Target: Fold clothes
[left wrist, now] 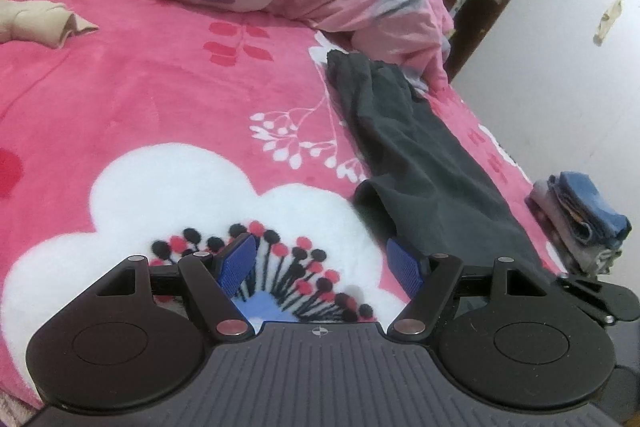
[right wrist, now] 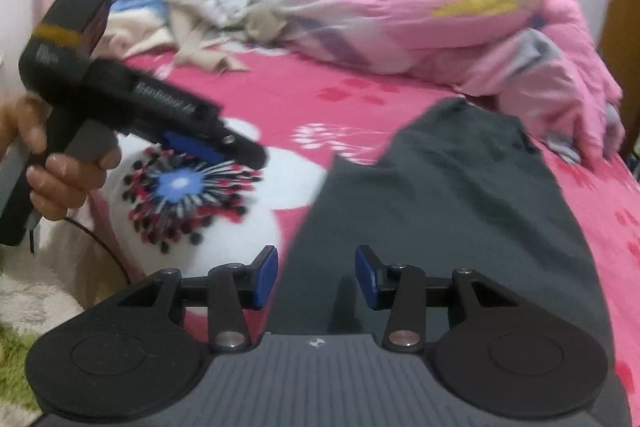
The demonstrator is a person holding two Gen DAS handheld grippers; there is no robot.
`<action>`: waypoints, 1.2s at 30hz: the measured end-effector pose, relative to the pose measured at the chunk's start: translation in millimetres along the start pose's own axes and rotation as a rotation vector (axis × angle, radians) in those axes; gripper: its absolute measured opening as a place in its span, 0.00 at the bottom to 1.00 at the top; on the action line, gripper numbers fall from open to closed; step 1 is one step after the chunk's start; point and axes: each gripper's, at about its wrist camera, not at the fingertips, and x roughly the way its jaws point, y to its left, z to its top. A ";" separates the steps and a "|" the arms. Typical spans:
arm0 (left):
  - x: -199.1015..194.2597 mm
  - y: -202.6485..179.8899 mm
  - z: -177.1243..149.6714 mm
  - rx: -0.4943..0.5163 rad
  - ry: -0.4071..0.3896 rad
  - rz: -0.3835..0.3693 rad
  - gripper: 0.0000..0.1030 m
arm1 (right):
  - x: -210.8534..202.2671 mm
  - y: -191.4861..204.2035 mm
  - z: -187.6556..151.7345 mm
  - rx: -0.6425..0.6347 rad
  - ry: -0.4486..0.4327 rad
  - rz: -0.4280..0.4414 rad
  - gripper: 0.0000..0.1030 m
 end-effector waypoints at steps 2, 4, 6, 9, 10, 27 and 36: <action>-2.3 2.7 -0.3 -0.003 -0.007 -0.002 0.71 | 11.7 10.8 3.7 -0.033 0.013 -0.017 0.43; -4.0 6.1 -0.2 -0.010 -0.011 -0.007 0.71 | 18.1 18.0 0.9 -0.042 0.042 -0.029 0.41; -5.0 8.9 -0.3 -0.016 -0.014 -0.013 0.71 | 20.6 22.4 -4.3 -0.045 0.056 -0.043 0.38; -5.0 10.8 -1.3 -0.012 -0.017 -0.021 0.71 | 20.4 23.6 -7.1 -0.023 0.063 -0.060 0.18; -4.9 10.9 -1.4 -0.008 -0.016 -0.023 0.71 | 19.9 20.4 -6.2 -0.002 0.065 -0.062 0.14; 14.4 -25.2 9.3 0.162 0.009 -0.041 0.71 | -14.1 -149.2 -64.5 1.054 -0.178 0.255 0.02; 83.6 -87.0 42.2 0.423 0.026 0.002 0.71 | 12.9 -190.9 -120.6 1.365 -0.190 0.442 0.03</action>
